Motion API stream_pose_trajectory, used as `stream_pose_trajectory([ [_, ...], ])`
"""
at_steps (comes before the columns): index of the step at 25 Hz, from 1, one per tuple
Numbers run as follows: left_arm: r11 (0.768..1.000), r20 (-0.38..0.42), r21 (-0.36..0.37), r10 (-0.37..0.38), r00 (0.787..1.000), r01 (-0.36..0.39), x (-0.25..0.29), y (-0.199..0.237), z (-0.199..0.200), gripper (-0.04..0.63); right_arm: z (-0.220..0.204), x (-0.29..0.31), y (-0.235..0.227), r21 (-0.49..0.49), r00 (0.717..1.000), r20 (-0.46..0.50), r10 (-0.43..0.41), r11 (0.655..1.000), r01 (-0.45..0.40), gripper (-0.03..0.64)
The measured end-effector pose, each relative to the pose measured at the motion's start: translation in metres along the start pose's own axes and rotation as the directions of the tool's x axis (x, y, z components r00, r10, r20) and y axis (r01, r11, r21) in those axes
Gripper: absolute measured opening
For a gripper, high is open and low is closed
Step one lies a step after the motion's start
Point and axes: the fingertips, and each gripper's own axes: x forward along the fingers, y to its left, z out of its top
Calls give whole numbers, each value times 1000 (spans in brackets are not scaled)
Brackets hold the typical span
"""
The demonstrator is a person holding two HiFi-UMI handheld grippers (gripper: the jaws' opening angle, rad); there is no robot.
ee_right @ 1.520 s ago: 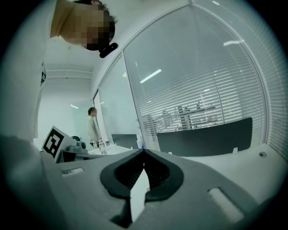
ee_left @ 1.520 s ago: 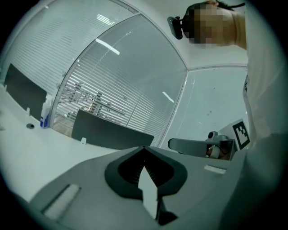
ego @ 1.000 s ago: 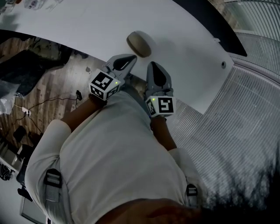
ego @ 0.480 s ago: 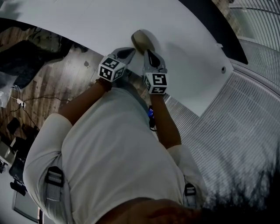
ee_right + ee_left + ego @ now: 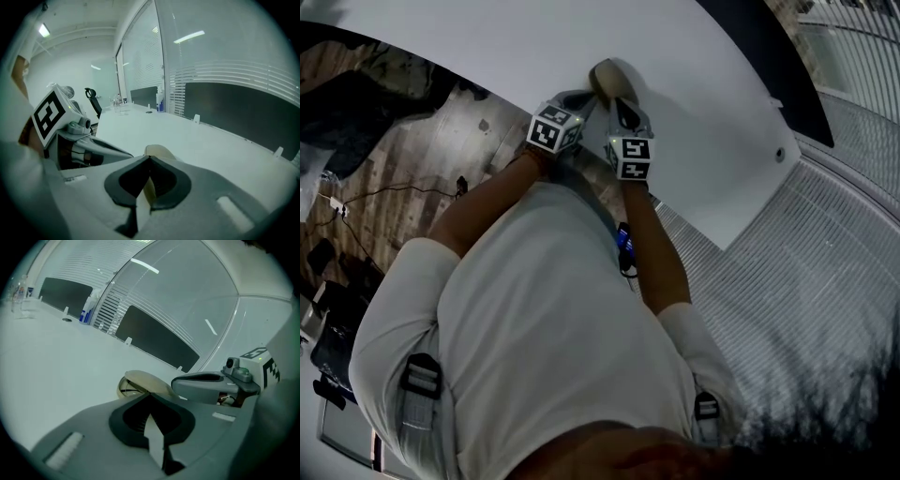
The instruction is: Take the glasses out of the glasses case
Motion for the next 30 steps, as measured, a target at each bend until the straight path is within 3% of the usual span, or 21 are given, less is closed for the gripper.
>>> stream_pose_trajectory([
  [7,999,-20,1,34,999,-34,6,11,-7,10,4,1,1,-98,1000,-4,-20,995,20,2],
  [8,999,-22,-1,40,999,-40,8,13,-8,61,3,2,1,-107,1000,-6,-21,994,20,2],
  [9,999,-28,-3,46,999,-46,9,16,-10,86,3,3,0,-116,1000,-12,-21,993,19,32],
  [10,999,-36,-4,54,998,-54,10,18,-11,103,2,4,0,-126,1000,-20,-23,992,20,116],
  [13,996,-61,-29,82,995,-83,12,29,-16,124,-1,9,-2,-195,998,-43,-46,980,37,192],
  [18,992,-86,-63,103,991,-109,16,38,-21,169,-7,14,-4,-291,992,-96,-79,956,48,260],
  [30,989,-114,-97,104,988,-115,35,39,-21,184,-25,26,-16,-368,982,-148,-118,928,56,274],
])
